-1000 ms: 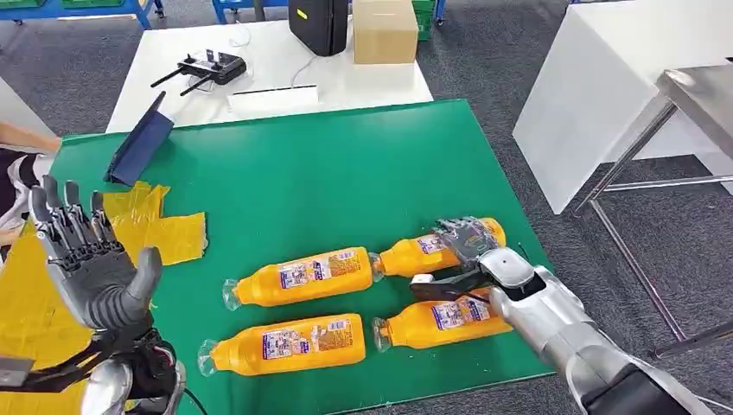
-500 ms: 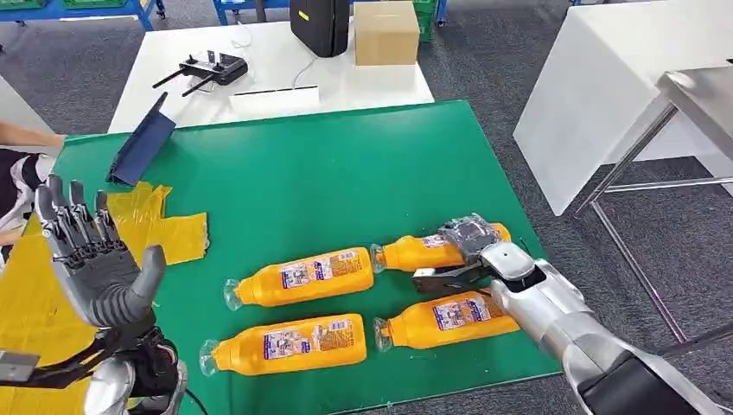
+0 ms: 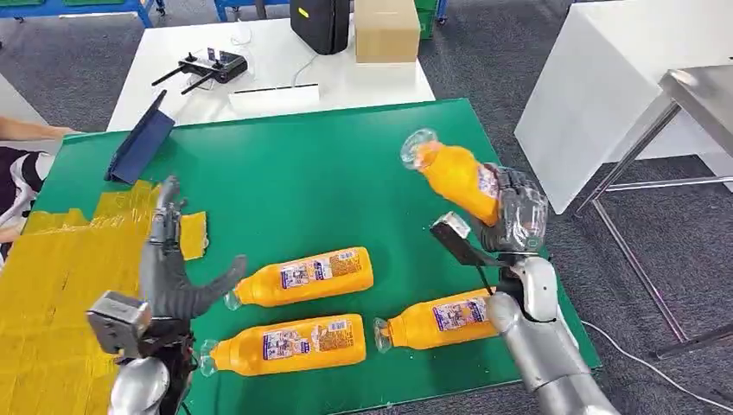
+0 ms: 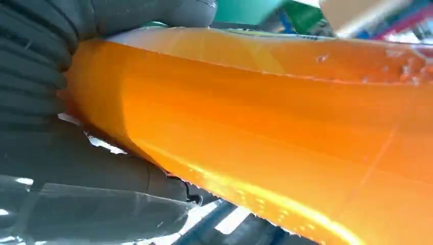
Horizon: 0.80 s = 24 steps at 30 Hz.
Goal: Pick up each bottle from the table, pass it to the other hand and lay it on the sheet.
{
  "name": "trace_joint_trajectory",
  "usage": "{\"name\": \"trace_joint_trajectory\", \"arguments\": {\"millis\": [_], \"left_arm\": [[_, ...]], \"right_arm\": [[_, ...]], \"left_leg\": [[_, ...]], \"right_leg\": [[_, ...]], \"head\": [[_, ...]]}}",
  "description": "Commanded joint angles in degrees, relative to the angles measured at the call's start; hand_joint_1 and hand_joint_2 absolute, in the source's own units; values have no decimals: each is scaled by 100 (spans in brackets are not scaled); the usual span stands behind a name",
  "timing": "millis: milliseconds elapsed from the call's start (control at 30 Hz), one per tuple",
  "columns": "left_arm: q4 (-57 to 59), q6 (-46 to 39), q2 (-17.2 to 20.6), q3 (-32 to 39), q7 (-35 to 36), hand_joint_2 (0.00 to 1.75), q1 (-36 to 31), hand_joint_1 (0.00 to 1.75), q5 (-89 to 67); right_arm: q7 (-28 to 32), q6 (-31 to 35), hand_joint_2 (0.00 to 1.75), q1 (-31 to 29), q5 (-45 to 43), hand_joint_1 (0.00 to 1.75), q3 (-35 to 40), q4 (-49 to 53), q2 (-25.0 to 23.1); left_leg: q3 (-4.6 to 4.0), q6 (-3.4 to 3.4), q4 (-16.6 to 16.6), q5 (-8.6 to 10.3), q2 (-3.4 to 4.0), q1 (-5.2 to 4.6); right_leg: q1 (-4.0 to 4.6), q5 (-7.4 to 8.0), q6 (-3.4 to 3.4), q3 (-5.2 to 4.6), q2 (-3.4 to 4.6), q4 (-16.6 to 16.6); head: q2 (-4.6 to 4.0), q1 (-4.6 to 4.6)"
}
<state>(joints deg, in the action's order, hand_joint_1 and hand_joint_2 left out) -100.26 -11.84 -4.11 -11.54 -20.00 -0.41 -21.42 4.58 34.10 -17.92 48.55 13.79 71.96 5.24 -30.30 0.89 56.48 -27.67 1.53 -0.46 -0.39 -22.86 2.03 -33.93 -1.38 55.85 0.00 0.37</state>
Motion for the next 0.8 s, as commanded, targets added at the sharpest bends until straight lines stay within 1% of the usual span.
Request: {"name": "trace_joint_trajectory", "arguments": {"millis": [33, 67, 100, 133, 167, 233, 400, 433, 467, 533, 567, 600, 667, 767, 800], "left_arm": [[999, 363, 362, -742, 188, 175, -693, 0, -109], [1064, 414, 341, -807, 204, 175, -765, 0, -44], [1080, 414, 337, -825, 206, 175, -781, 0, -41], [1102, 556, 322, -842, 241, 175, -796, 0, 173], [1122, 864, 340, -853, 217, 175, -831, 0, 614], [1143, 872, 367, -863, 210, 175, -850, 0, 640], [1118, 872, 391, -862, 204, 175, -833, 0, 656], [1109, 804, 396, -870, 172, 175, -839, 0, 590], [1121, 728, 377, -910, 164, 175, -883, 0, 505], [1117, 971, 343, -924, 139, 175, -951, 0, 912], [1112, 834, 338, -953, 100, 175, -1003, 0, 840], [1095, 827, 339, -975, 104, 175, -1025, 0, 846], [1082, 913, 358, -1013, 105, 175, -1062, 0, 1056], [1117, 791, 373, -1084, 80, 175, -1105, 0, 958], [1151, 755, 363, -1115, 76, 175, -1131, 0, 917]], "right_arm": [[1223, -1599, 175, 744, -2842, 175, -346, 1401, -1015], [1285, -1812, 175, 745, -3002, 175, -134, 1243, -1101], [1327, -1769, 175, 747, -2989, 175, -94, 1194, -1140], [1361, -1897, 175, 726, -3109, 175, 30, 1103, -1134], [1362, -2213, 175, 680, -3244, 175, 257, 940, -1114], [1405, -2171, 175, 652, -3222, 175, 353, 793, -1189], [1409, -2164, 175, 625, -3244, 175, 349, 808, -1130], [1396, -2344, 175, 626, -3392, 175, 378, 809, -1128], [1364, -2652, 175, 601, -3551, 175, 515, 703, -1159], [1366, -2797, 175, 503, -3525, 175, 807, 374, -1279], [1374, -2813, 175, 397, -3520, 175, 1007, 62, -1381], [1380, -2829, 175, 349, -3528, 175, 1118, -85, -1439], [1417, -2804, 175, 250, -3593, 175, 1314, -364, -1534], [1450, -2813, 175, 34, -3528, 175, 1676, -676, -1626], [1453, -2805, 175, -12, -3509, 175, 1748, -725, -1646]], "left_leg": [[17, -17, 2, -8, -26, 13], [7, -9, -3, -1, -9, 4], [17, -14, -4, -3, -8, 12], [15, -12, -4, -1, 0, 8], [13, -10, -4, 0, 4, 7], [18, -13, -4, -2, 6, 9], [9, -7, -2, 1, 8, 4], [24, -14, 0, -7, 0, 16], [15, -9, -4, 0, 2, 5], [25, -14, 0, -7, -4, 16], [11, -9, -2, -1, 14, 5], [21, -15, -1, -6, 16, 14], [13, -12, -3, -1, 25, 9], [10, -11, -3, 1, 18, 7], [17, -17, -2, -1, 19, 13]], "right_leg": [[10, -10, -10, 21, 5, 0], [1, -3, -6, 8, 3, -1], [8, -4, -10, 19, 8, -5], [5, -2, -8, 14, 7, -4], [5, -1, -7, 11, 7, -5], [7, -1, -9, 13, 16, -5], [2, 0, -2, 7, 11, -2], [12, -5, -6, 24, 20, -6], [3, -2, -3, 14, 10, -4], [12, -6, -6, 28, 17, -7], [3, 0, -3, 9, 17, -2], [10, 0, -7, 19, 32, -5], [6, 3, -6, 9, 29, -4], [5, 3, -6, 6, 22, -3], [10, 3, -9, 12, 33, -3]], "head": [[0, 0], [0, -2], [0, 0], [0, -2], [0, 0], [0, -4], [0, 0], [0, -2], [0, 0], [0, 0], [0, 0], [0, 0], [0, 0], [0, -2], [2, -2]]}}
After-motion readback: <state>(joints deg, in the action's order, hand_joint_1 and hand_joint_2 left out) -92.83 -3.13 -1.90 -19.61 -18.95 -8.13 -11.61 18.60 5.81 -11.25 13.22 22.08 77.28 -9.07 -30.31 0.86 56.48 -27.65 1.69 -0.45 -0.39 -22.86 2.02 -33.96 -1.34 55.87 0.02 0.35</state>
